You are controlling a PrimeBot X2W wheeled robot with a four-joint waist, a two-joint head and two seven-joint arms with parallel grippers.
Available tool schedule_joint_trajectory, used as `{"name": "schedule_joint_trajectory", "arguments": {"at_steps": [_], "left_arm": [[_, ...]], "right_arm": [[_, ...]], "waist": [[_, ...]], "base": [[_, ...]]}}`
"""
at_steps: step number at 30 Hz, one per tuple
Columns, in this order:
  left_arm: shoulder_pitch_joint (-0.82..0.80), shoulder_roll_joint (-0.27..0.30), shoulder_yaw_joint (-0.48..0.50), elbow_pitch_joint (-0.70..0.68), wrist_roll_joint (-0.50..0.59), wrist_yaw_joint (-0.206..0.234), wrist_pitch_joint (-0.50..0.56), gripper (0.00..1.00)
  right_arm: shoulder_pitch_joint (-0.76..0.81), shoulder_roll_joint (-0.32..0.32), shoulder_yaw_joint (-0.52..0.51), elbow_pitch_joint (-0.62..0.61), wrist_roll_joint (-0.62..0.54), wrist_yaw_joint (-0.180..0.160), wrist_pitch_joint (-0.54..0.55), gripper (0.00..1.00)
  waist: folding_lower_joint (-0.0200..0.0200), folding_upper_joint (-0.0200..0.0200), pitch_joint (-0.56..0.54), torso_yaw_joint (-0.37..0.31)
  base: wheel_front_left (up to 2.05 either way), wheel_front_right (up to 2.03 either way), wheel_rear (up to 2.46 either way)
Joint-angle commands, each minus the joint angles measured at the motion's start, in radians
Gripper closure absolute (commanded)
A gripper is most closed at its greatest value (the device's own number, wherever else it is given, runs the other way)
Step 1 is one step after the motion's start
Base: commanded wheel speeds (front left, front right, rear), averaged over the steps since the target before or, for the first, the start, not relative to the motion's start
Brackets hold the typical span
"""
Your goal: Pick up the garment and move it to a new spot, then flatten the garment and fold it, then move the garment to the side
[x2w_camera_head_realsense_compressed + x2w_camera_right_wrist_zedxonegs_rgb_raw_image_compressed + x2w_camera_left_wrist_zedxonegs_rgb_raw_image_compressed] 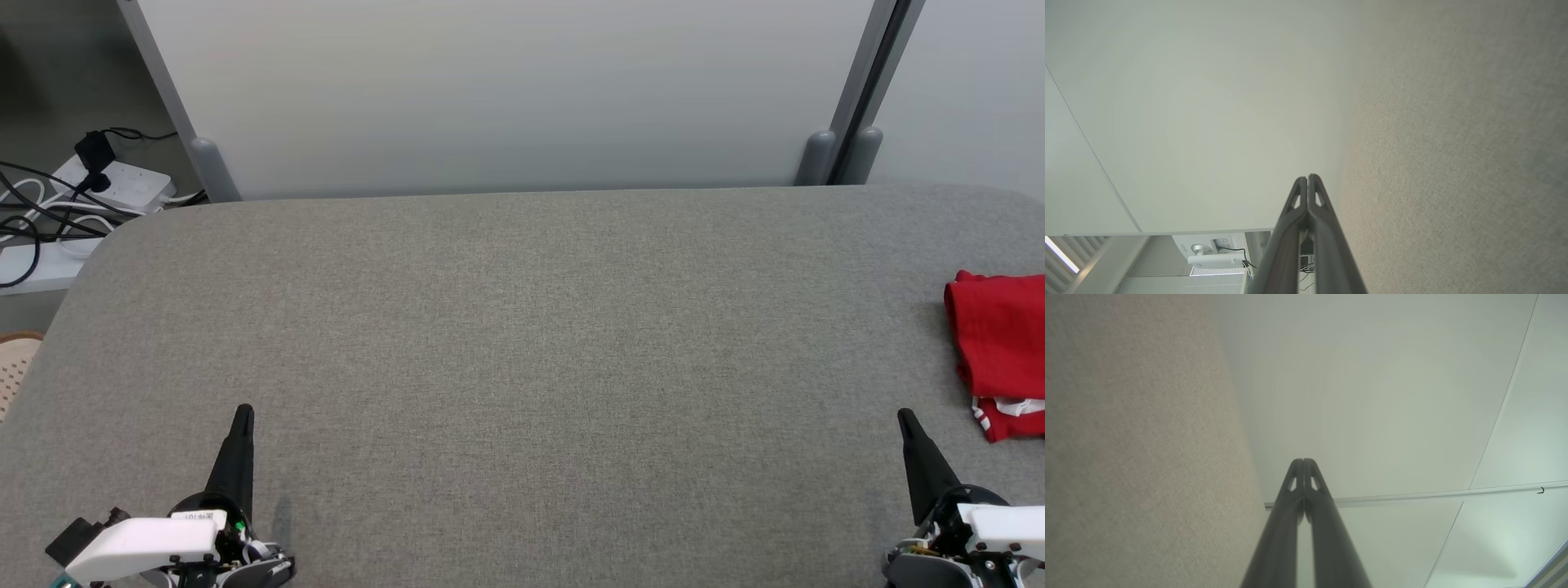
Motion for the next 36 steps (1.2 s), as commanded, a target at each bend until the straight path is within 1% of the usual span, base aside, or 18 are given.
{"name": "schedule_joint_trajectory", "arguments": {"at_steps": [1, 36], "left_arm": [[-0.054, 0.008, 0.034, -0.022, -0.008, -0.008, 0.007, 1.0], [-0.054, 0.008, 0.033, -0.022, -0.008, -0.008, 0.007, 1.0]], "right_arm": [[-0.049, -0.01, 0.013, -0.026, 0.012, 0.005, 0.009, 1.0], [-0.049, -0.01, 0.014, -0.026, 0.012, 0.005, 0.009, 1.0]], "waist": [[-0.0001, 0.0, 0.0, 0.0], [-0.0001, 0.0, 0.0, 0.0]], "base": [[0.0, 0.0, 0.0], [0.0, 0.0, 0.0]]}}
